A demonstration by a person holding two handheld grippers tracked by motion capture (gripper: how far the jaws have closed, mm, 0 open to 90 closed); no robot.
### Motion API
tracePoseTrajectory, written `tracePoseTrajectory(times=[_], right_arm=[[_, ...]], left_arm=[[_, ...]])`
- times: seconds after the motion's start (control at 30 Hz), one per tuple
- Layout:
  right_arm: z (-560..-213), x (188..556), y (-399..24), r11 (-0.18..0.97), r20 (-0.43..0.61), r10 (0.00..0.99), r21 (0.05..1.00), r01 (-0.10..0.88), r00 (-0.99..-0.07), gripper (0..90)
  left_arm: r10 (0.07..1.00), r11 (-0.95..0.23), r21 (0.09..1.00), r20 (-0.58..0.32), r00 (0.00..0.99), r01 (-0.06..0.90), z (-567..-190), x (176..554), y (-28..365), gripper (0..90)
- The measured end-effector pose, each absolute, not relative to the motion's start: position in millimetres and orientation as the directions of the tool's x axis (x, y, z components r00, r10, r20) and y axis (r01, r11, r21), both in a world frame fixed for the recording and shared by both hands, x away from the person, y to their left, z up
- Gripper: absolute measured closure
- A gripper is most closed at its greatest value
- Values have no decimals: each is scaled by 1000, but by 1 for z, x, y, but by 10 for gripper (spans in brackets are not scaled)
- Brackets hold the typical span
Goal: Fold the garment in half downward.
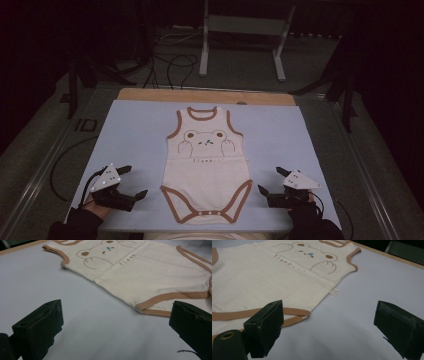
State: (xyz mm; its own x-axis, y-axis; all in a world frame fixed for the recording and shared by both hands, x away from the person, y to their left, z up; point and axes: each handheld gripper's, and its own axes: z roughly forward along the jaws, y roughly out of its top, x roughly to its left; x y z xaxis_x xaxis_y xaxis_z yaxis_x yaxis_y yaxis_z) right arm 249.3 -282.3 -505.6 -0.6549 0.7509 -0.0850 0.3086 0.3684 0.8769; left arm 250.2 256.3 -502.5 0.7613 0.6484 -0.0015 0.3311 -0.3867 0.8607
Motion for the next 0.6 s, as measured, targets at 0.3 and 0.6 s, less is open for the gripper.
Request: tracePoseTrajectory(times=[0.3, 0.6], right_arm=[[-504, 249, -284, 345, -50, 748, 881, 322, -662, 90], [-502, 247, -280, 352, -55, 735, 883, 310, -676, 90]], left_arm=[[637, -395, 859, 0, 771, 326, -501, 250, 255, 0], [602, -439, 843, 18, 798, 312, -501, 248, 249, 0]])
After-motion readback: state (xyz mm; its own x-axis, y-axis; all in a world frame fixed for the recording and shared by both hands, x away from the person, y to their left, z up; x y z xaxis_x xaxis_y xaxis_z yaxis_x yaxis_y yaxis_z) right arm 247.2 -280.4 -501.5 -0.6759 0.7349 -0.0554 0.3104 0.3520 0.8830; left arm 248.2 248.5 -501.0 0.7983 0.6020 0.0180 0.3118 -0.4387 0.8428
